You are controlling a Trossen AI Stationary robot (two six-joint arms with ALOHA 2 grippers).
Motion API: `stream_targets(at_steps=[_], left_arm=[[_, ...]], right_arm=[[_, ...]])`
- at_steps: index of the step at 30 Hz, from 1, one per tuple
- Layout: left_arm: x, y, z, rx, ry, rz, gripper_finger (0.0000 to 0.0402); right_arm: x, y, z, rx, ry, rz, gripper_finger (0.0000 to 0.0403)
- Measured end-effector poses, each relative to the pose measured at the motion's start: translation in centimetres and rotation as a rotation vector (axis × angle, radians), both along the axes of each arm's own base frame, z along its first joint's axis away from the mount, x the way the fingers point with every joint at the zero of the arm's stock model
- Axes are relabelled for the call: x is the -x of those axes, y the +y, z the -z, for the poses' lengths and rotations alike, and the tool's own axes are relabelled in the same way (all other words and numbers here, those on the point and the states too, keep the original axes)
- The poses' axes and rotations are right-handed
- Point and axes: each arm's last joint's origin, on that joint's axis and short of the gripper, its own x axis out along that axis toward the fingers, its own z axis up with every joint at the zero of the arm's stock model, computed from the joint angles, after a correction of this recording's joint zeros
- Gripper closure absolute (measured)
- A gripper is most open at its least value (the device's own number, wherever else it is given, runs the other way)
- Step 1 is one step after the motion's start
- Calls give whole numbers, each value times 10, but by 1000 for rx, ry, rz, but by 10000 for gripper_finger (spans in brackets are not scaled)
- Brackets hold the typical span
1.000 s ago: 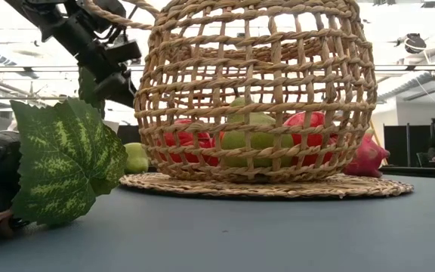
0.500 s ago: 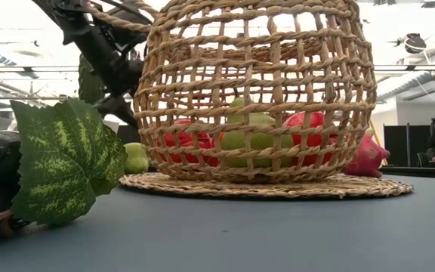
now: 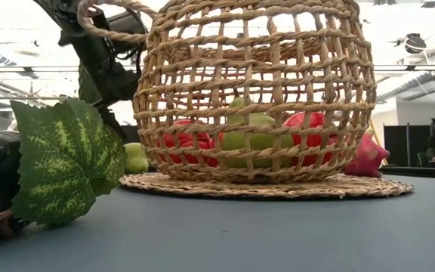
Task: Build produce basket
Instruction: Put the light green pear into the brown basket
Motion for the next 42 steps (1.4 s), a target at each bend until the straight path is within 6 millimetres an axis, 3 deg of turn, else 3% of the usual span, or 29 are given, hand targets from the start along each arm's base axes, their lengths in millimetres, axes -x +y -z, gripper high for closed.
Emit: stream_targets(at_steps=[7,13,23,33,42], left_arm=[[-12,3,21,9,81,52,67],[-14,5,39,37,168,53,49],[-15,23,45,42,159,43,48],[-16,25,47,78,140,75,50],[-14,30,48,86,140,65,120]], right_arm=[[0,0,0,2,0,-1,403],[0,0,0,3,5,-1,403],[0,0,1,7,8,-1,403],[0,0,0,23,8,-1,403],[0,0,0,24,7,-2,403]])
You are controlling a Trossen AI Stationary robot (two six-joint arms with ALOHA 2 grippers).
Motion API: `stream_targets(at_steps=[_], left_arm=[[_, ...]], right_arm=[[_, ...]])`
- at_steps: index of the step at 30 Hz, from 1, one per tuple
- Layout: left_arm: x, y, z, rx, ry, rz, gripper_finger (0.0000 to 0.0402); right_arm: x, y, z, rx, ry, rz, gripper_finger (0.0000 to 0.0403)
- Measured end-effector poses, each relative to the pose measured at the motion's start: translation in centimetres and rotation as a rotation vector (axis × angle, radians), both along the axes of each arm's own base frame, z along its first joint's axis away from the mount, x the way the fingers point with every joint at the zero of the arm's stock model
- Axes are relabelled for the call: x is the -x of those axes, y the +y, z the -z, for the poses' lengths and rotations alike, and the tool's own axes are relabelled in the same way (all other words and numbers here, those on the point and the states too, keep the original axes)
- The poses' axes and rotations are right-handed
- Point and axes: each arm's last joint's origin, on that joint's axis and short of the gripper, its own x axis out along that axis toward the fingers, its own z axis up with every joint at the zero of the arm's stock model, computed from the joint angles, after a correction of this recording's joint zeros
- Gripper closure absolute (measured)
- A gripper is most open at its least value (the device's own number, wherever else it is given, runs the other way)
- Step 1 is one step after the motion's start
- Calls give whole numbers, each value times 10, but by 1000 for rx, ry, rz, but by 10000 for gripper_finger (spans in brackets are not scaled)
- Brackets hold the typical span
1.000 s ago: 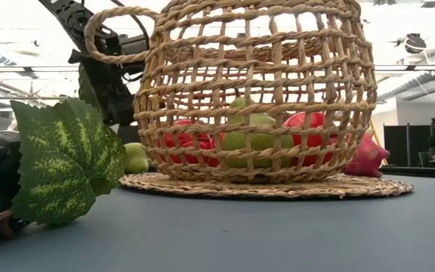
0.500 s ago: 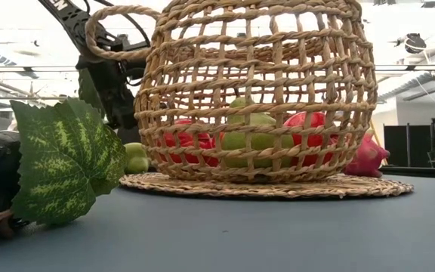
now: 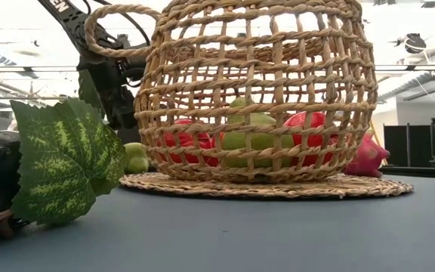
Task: Build produce basket
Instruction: Put the light green pear into the brown basket
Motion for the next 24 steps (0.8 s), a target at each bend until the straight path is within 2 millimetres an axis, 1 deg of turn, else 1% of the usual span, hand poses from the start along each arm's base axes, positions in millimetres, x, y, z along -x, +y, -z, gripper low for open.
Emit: stream_targets(at_steps=[3,6,9,14,17,20,24], left_arm=[[0,0,0,2,1,7,138],[0,0,1,20,-4,22,143],[-1,0,1,24,-5,46,132],[-3,3,-1,-7,-34,67,96],[-4,5,3,-9,-10,94,81],[-3,7,4,0,1,86,81],[-2,8,6,15,1,42,98]], right_arm=[[0,0,0,3,-1,0,403],[0,0,-1,1,-7,0,403],[0,0,-1,1,-7,0,403],[0,0,-1,2,-7,0,403],[0,0,-1,1,-11,0,403],[0,0,-2,0,-15,0,403],[0,0,-1,0,-14,0,403]])
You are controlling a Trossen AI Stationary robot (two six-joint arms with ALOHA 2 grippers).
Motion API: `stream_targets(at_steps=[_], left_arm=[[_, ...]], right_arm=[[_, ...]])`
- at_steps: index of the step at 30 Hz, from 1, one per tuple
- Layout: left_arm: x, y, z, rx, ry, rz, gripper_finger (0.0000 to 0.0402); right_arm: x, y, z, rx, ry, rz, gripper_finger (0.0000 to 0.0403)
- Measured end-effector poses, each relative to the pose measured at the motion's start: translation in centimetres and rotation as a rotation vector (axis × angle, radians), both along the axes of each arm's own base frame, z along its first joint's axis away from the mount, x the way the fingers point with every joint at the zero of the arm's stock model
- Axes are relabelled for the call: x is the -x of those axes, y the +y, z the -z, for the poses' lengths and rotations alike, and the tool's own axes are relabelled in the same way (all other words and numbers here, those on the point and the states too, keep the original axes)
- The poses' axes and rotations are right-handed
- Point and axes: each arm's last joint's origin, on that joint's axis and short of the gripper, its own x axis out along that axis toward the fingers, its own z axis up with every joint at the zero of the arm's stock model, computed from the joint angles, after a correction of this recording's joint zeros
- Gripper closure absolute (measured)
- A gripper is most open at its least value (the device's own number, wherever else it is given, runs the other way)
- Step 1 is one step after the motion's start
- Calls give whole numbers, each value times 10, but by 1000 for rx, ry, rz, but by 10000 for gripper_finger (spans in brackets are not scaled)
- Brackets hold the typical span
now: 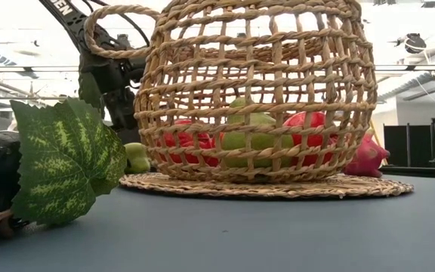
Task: Build produce basket
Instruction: Put the light green pear into the brown basket
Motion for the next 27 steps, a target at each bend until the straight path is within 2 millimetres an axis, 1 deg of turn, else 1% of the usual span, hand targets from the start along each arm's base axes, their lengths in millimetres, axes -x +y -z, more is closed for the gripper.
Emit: stream_targets(at_steps=[6,9,12,18,27], left_arm=[[5,4,1,35,-3,-75,132],[6,5,2,54,-8,-92,142],[6,5,2,66,-14,-97,142],[5,5,2,77,-32,-106,123],[3,9,7,119,-50,-119,132]], right_arm=[[0,0,0,0,0,0,403],[0,0,0,0,0,0,403],[0,0,0,0,0,0,403],[0,0,0,0,0,0,403],[0,0,-1,-1,-7,-3,403]])
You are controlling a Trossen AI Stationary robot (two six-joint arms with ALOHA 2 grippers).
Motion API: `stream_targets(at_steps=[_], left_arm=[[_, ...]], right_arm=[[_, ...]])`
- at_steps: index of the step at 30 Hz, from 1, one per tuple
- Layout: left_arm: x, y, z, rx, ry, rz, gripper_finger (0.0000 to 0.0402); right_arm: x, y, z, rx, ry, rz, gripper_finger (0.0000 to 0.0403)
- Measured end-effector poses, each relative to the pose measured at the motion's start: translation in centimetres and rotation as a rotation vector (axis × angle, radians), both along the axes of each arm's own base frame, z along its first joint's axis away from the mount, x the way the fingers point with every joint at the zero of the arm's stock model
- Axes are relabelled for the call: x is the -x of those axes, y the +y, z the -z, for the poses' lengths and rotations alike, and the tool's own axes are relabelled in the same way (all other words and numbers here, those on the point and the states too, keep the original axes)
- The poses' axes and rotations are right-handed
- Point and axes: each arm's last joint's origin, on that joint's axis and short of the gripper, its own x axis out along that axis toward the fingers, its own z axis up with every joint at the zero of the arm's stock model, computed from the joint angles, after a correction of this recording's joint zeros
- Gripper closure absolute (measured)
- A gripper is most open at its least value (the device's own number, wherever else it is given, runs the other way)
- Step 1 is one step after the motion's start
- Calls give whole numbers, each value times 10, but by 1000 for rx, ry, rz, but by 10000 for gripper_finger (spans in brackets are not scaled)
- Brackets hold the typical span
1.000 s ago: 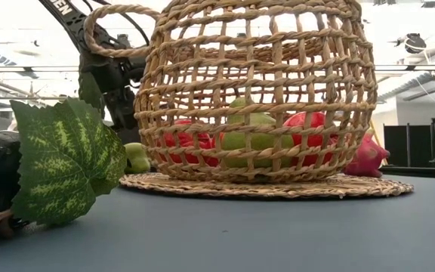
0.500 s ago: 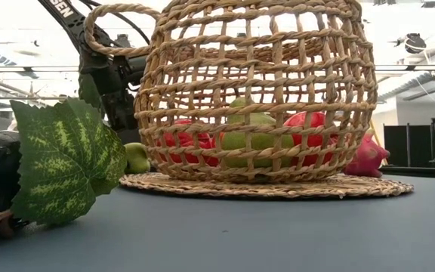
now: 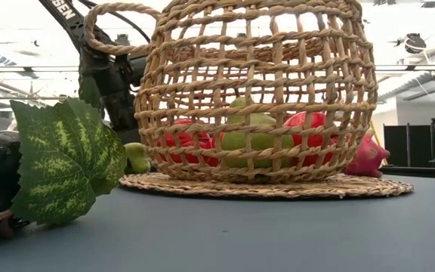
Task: Build produce basket
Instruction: Put the light green pear into the brown basket
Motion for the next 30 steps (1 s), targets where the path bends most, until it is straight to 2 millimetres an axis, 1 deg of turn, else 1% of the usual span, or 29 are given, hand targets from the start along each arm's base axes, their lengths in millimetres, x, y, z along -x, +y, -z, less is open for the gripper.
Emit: stream_targets(at_steps=[4,8,17,20,26,30], left_arm=[[3,4,0,21,-5,-63,133],[5,8,1,41,-14,-75,138],[6,8,2,61,-17,-75,167],[6,7,2,73,-13,-101,176],[3,-8,3,84,29,-142,175],[0,-18,3,27,58,-139,177]], right_arm=[[0,0,0,0,0,0,403],[0,0,0,2,0,-1,403],[0,0,-1,1,-11,-1,403],[0,0,-1,1,-12,-1,403],[0,0,-1,3,-11,-1,403],[0,0,-1,5,-9,-1,403]])
